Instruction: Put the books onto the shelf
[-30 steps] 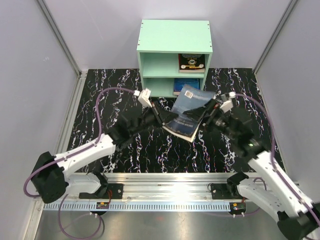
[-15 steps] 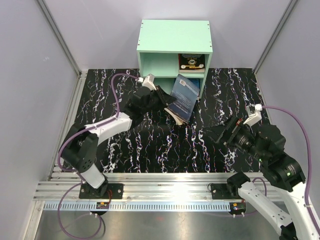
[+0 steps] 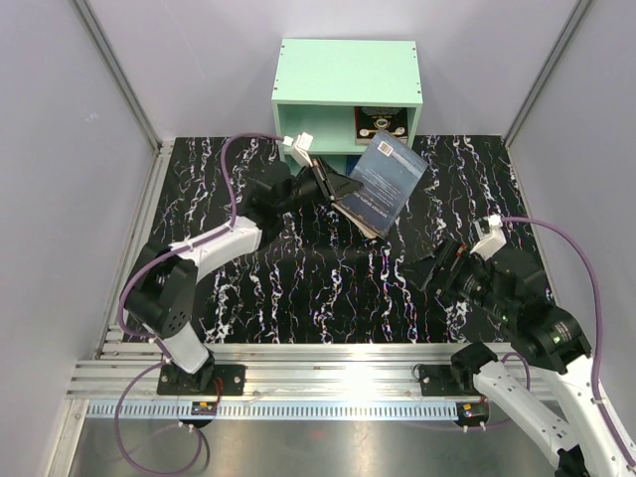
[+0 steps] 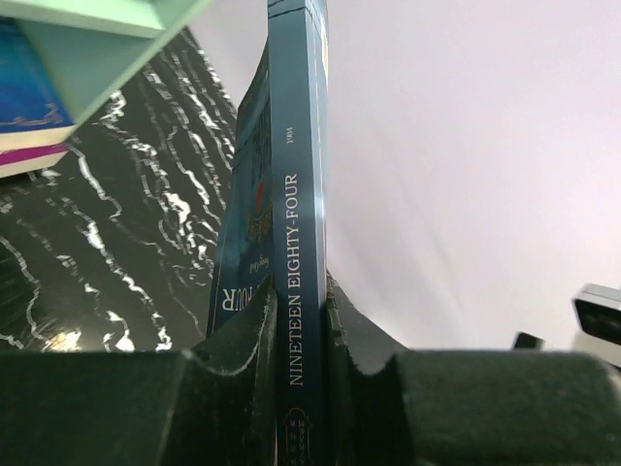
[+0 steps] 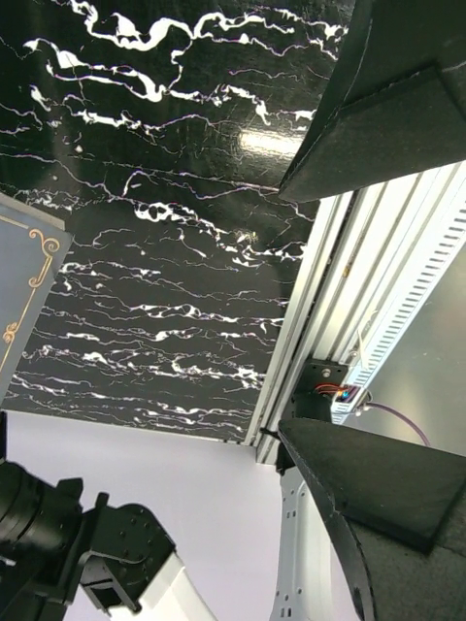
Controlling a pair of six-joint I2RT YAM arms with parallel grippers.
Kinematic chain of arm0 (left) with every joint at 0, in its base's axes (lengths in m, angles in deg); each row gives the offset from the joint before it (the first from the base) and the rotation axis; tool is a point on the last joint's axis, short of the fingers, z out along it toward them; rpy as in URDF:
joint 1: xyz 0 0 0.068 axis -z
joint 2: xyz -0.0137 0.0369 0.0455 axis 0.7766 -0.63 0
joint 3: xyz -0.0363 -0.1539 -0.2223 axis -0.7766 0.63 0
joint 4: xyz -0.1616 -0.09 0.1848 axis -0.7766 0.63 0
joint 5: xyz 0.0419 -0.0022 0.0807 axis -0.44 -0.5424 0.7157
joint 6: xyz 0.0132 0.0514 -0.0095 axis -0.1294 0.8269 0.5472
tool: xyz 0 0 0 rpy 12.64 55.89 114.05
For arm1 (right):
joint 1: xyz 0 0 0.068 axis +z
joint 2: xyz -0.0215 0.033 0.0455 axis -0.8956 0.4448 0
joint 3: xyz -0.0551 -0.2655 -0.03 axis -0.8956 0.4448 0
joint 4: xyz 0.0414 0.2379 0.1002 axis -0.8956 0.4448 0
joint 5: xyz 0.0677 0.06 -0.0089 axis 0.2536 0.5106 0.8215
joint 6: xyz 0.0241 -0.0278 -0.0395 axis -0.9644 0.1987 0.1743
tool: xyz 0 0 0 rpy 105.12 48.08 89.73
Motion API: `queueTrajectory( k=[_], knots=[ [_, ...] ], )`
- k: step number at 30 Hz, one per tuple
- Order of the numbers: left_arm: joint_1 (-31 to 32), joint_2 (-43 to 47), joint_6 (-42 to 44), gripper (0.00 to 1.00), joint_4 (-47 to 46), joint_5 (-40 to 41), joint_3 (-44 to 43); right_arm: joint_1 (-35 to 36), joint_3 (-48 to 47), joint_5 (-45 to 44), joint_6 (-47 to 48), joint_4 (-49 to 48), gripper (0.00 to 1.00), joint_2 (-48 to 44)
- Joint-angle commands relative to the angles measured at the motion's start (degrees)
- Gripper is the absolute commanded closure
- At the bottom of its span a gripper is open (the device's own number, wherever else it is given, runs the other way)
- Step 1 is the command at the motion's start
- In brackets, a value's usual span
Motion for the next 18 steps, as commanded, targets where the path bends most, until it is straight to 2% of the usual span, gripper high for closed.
queueTrajectory(
  k=[1, 5, 11, 18],
  knots=[
    [-1.1, -0.1, -1.2, 1.00, -10.7, -2.1, -4.8, 0.3, 0.6, -0.4, 0.7, -0.7, 0.00, -0.7],
    [-2.3, -3.4, -1.6, 1.00, -10.6, -2.2, -9.9, 0.3, 1.4, -0.6, 0.4, -0.2, 0.00, -1.3],
    [-5.7, -10.9, -4.4, 1.00, -17.5, -5.9, -17.5, 0.3, 3.2, -0.5, -0.1, 0.3, 0.00, -2.2],
    [-10.4, -13.2, -14.8, 1.00, -31.1, -1.5, -11.3, 0.3, 5.3, -0.3, -0.7, 0.1, 0.00, -2.7]
  ],
)
